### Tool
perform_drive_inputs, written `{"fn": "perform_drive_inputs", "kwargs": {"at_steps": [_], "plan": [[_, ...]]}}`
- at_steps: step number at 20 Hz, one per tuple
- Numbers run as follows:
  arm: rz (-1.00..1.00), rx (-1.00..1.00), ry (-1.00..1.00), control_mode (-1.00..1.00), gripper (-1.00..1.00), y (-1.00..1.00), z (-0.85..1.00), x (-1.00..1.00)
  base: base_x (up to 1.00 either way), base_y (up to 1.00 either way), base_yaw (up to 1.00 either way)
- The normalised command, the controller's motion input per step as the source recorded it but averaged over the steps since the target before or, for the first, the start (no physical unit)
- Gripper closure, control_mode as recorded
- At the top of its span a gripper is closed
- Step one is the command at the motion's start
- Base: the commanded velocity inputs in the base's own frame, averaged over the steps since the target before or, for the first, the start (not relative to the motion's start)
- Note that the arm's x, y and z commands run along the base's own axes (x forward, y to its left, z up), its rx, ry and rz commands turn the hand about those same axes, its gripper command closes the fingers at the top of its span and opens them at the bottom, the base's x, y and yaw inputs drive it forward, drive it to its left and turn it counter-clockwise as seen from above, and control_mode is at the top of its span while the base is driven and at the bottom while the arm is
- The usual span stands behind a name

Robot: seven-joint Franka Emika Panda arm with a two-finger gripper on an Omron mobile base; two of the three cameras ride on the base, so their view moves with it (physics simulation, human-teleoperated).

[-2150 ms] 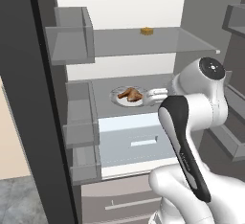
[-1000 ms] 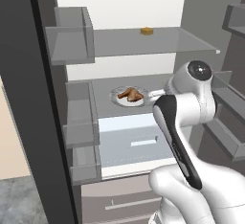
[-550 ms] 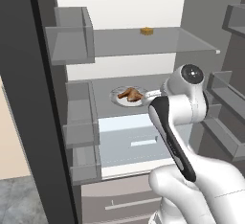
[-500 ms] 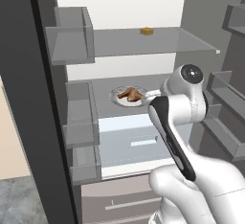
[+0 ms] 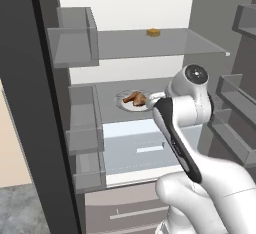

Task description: Retrieve the chicken drumstick from the fridge and place it on the saucepan with marinade on the stove.

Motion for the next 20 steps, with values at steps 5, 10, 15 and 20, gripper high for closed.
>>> {"fn": "perform_drive_inputs", "kwargs": {"at_steps": [5,10,15,20], "plan": [[-0.06,0.0,0.0,-1.0,-1.0,0.09,0.0,0.03,0.0,0.0,0.0],[-0.07,0.0,0.0,-1.0,-1.0,0.06,-0.2,0.0,0.0,0.0,0.0],[-0.09,0.0,0.0,-1.0,-1.0,0.0,-0.18,0.07,0.0,0.0,0.0],[-0.05,0.0,-0.03,-1.0,-1.0,0.0,0.0,0.19,0.0,0.0,0.0]]}}
